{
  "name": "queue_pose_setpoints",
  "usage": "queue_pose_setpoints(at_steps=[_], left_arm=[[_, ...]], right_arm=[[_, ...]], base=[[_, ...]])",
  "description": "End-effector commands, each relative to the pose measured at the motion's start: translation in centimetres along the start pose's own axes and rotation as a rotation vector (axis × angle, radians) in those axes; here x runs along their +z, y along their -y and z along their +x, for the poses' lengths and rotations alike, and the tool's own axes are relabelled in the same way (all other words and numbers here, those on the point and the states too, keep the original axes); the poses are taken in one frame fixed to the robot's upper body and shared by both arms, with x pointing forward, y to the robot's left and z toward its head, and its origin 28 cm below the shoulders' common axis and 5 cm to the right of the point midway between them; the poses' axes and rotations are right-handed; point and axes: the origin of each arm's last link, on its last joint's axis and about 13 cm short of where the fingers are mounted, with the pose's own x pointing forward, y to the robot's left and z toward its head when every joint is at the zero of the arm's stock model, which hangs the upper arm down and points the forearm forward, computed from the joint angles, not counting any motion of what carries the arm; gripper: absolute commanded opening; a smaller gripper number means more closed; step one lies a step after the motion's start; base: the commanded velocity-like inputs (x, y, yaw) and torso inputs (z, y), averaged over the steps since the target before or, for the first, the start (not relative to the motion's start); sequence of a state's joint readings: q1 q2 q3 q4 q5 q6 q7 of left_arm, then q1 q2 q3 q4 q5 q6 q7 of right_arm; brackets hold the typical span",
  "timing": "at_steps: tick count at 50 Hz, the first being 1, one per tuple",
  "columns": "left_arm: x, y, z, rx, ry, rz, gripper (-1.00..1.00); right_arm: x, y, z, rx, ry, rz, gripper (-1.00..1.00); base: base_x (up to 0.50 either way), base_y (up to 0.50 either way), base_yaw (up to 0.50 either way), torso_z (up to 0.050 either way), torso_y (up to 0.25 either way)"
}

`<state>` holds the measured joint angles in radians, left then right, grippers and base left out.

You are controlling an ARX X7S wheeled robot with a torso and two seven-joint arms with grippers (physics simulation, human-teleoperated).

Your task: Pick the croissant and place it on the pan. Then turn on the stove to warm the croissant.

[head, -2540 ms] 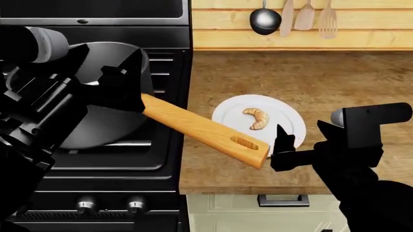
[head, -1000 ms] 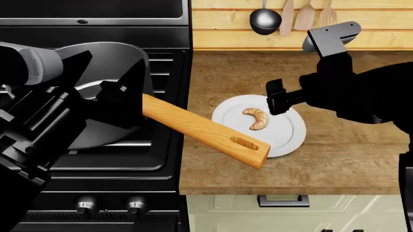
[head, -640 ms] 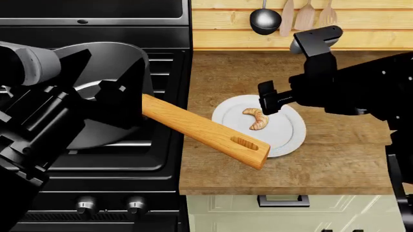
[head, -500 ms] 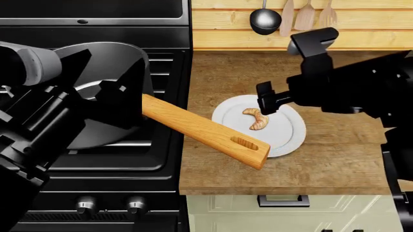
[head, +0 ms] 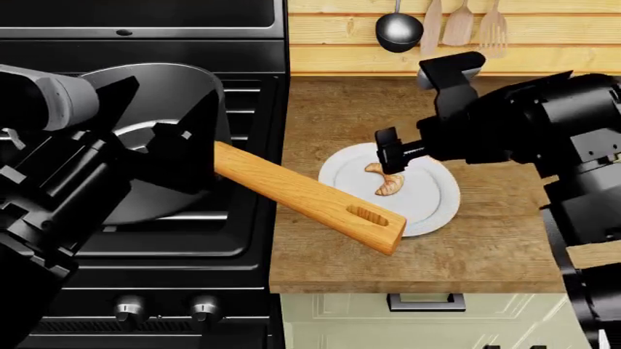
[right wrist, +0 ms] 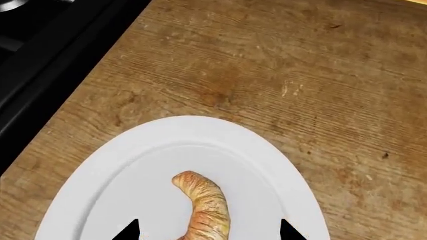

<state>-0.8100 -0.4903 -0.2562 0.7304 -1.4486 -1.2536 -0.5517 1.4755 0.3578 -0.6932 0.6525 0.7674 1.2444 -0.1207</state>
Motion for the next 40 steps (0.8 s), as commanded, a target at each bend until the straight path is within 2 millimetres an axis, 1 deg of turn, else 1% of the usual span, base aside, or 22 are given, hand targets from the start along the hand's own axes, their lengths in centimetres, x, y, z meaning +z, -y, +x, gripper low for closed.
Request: queue_pose_setpoints(at_steps=[1,18,40], left_arm=[[-0.2,-0.1,0.1,-0.005,0.003,0.000,1.00],[-0.5,-0.5,0.3,0.001,-0.004,-0.007,1.00],[-0.3,-0.6,0.3,0.007,-0.002,-0.008,1.00]], right_arm=[[0.3,0.0,1.1,-0.005,-0.043,-0.013,1.00],[0.2,0.0,2.6,-0.007,-0.097,-0.025,1.00],[-0.1,-0.4,3.9,0.008,-0.149,-0.057,1.00]], base=[[0.00,0.00,0.00,0.000,0.000],[0.00,0.00,0.00,0.000,0.000],[0.00,0.00,0.00,0.000,0.000]])
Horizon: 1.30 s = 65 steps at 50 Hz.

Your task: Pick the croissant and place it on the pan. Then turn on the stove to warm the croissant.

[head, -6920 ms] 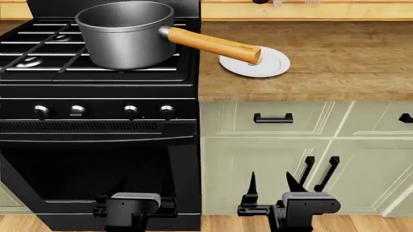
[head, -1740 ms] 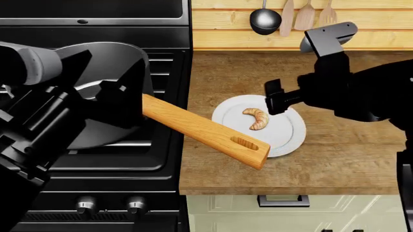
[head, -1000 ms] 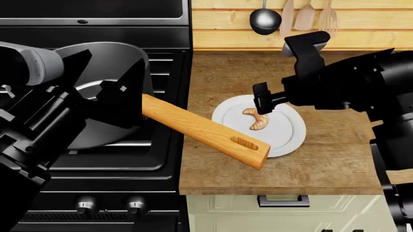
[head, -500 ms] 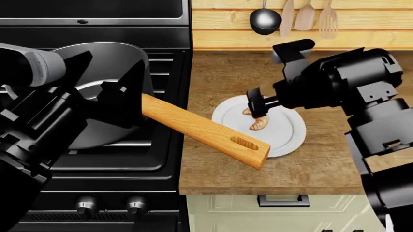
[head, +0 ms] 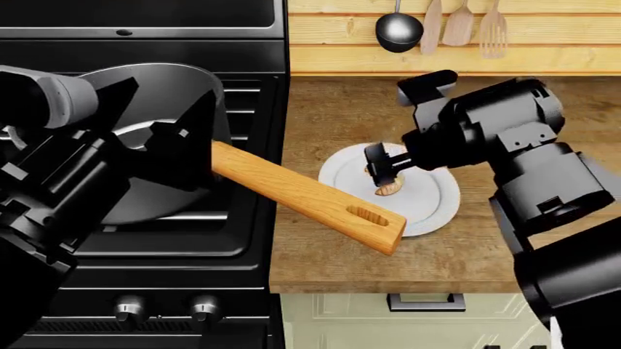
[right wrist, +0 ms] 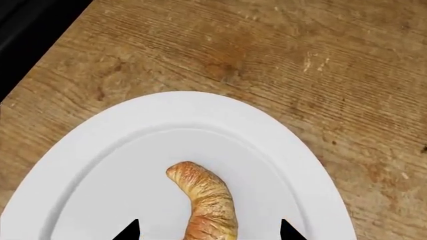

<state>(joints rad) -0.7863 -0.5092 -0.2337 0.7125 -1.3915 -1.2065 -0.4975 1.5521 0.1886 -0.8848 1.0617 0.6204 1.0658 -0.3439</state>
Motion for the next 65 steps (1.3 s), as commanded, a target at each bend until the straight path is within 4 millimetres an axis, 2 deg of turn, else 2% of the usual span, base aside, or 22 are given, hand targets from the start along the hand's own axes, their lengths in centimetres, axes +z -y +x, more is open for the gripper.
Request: queue_pose_setpoints(at_steps=[1,52,53,65], left_arm=[[0.0,-0.1,0.0,0.003,0.001,-0.001,1.00],[0.3,-0.1,0.2,0.001,0.011,-0.011,1.00],[0.3,-0.1,0.2,0.002,0.011,-0.012,1.00],[0.3,-0.1,0.3,0.004,0.012,-0.012,1.00]], right_arm=[[-0.1,-0.2,0.6,0.007,-0.029,-0.017,1.00],[-1.4,-0.2,2.0,0.019,-0.100,-0.027,1.00],[-1.4,-0.2,2.0,0.018,-0.100,-0.026,-1.00],[-1.5,-0.1,2.0,0.021,-0.099,-0.034,-1.00]], base=[[0.00,0.00,0.00,0.000,0.000],[0.00,0.00,0.00,0.000,0.000],[0.00,0.00,0.00,0.000,0.000],[0.00,0.00,0.00,0.000,0.000]])
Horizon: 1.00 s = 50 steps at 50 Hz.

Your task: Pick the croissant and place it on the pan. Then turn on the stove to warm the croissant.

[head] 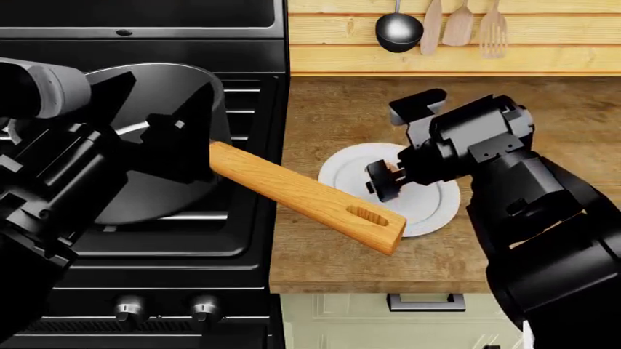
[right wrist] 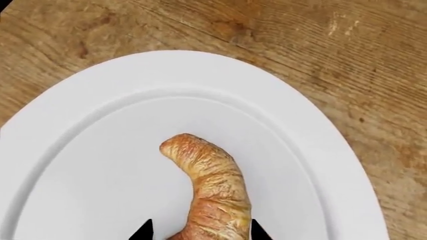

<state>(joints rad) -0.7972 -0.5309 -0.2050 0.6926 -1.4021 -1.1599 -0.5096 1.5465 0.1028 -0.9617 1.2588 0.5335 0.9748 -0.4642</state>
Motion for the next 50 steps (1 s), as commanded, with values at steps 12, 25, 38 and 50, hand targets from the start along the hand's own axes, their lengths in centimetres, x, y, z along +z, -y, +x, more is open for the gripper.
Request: queue_pose_setpoints(at_steps=[12,25,38,50], left_arm=[[-0.1,-0.1,0.1,0.002,0.000,-0.002,1.00],[-0.2,0.0,-0.2,0.005,-0.001,-0.003,1.00],[-0.1,0.0,-0.2,0.006,-0.001,-0.002,1.00],[0.4,0.3,-0.6,0.004,0.012,-0.006,1.00]], right_arm=[[0.1,0.2,-0.5,-0.007,0.039,-0.013,-1.00],[0.5,0.0,-2.6,-0.025,0.115,-0.037,-1.00],[0.5,-0.1,-3.8,-0.034,0.173,-0.050,-1.00],[0.1,-0.6,-7.0,-0.063,0.316,-0.071,-1.00]], base=[[0.00,0.00,0.00,0.000,0.000],[0.00,0.00,0.00,0.000,0.000],[0.00,0.00,0.00,0.000,0.000],[0.00,0.00,0.00,0.000,0.000]])
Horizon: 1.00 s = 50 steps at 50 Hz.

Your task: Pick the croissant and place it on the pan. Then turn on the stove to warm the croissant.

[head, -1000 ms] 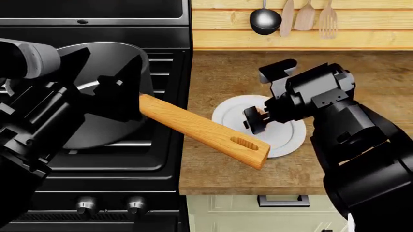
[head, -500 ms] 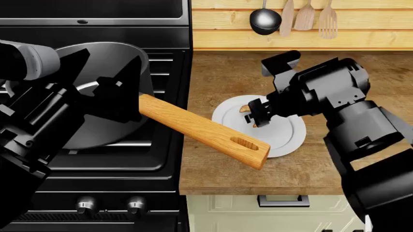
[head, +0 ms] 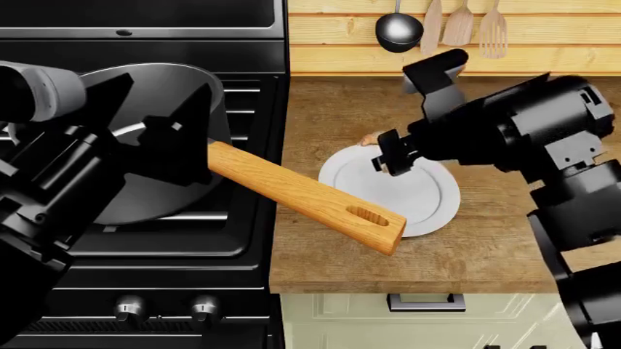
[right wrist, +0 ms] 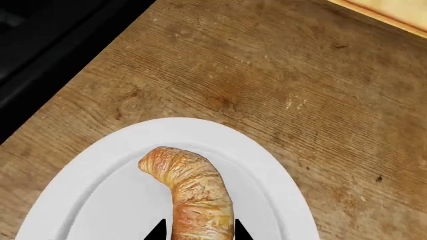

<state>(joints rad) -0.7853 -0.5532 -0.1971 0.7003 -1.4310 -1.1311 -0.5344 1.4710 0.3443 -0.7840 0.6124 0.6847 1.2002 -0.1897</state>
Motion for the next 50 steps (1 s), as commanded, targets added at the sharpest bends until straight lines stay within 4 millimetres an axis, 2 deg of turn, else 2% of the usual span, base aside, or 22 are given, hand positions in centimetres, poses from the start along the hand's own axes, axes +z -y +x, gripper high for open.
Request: queue_pose_setpoints(at_steps=[1,19,24,33,50], left_arm=[[0.5,0.2,-0.4,0.000,0.012,-0.002,1.00],[1.4,0.6,-1.1,0.000,0.036,0.000,1.00],[1.5,0.7,-1.1,0.000,0.036,0.003,1.00],[1.5,0.7,-1.1,0.006,0.038,0.012,1.00],[2.2,1.0,-1.8,0.015,0.047,0.020,1.00]], right_arm=[[0.1,-0.4,-2.9,-0.025,0.119,-0.020,-1.00],[-1.0,-0.8,-6.5,-0.058,0.313,0.004,-1.00],[-1.2,-1.0,-8.0,-0.075,0.368,0.014,-1.00],[-2.3,-2.2,-10.3,-0.069,0.473,0.005,-1.00],[-4.2,-3.6,-12.7,-0.069,0.625,0.045,-1.00]], base=[[0.00,0.00,0.00,0.000,0.000],[0.00,0.00,0.00,0.000,0.000],[0.00,0.00,0.00,0.000,0.000],[0.00,0.00,0.00,0.000,0.000],[0.00,0.00,0.00,0.000,0.000]])
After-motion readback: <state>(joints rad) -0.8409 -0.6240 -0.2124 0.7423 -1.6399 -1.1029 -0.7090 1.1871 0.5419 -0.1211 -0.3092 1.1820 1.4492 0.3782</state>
